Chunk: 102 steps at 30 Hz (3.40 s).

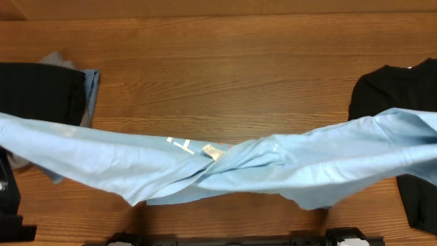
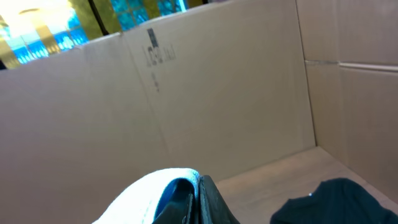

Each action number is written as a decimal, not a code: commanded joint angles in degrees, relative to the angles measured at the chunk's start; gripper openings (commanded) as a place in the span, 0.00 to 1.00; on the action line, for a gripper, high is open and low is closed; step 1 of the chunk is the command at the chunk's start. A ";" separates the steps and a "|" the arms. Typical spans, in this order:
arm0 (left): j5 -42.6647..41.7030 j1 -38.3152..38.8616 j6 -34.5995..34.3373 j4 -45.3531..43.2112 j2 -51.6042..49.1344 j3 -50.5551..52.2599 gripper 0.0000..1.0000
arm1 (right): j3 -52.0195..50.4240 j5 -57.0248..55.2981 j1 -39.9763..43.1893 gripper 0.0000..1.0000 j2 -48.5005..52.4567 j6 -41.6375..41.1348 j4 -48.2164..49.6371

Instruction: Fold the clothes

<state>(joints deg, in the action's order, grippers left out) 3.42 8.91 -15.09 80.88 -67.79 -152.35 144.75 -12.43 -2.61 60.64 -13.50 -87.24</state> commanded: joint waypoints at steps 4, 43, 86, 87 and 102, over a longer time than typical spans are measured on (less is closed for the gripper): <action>-5.20 -0.31 -0.83 1.29 -0.15 -2.38 0.04 | 4.02 1.01 0.44 0.04 -0.17 -1.55 -1.77; 1.44 -0.50 11.56 -44.48 -64.94 6.80 1.00 | -16.15 0.17 0.50 1.00 59.78 8.35 49.92; -7.98 8.87 -0.50 3.69 -48.22 41.75 0.04 | -49.83 22.21 7.78 0.04 42.12 -0.24 -0.96; -7.98 9.14 -0.85 2.49 -48.22 43.69 0.04 | -51.87 22.21 7.78 0.04 42.12 -0.24 0.11; -9.25 9.11 -4.42 -16.28 -48.24 64.94 0.04 | -73.33 27.15 7.76 0.04 42.12 -0.26 16.90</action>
<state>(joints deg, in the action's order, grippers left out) -4.99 17.93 -17.06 67.20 -115.52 -91.05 74.17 12.53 5.21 103.35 -13.50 -71.96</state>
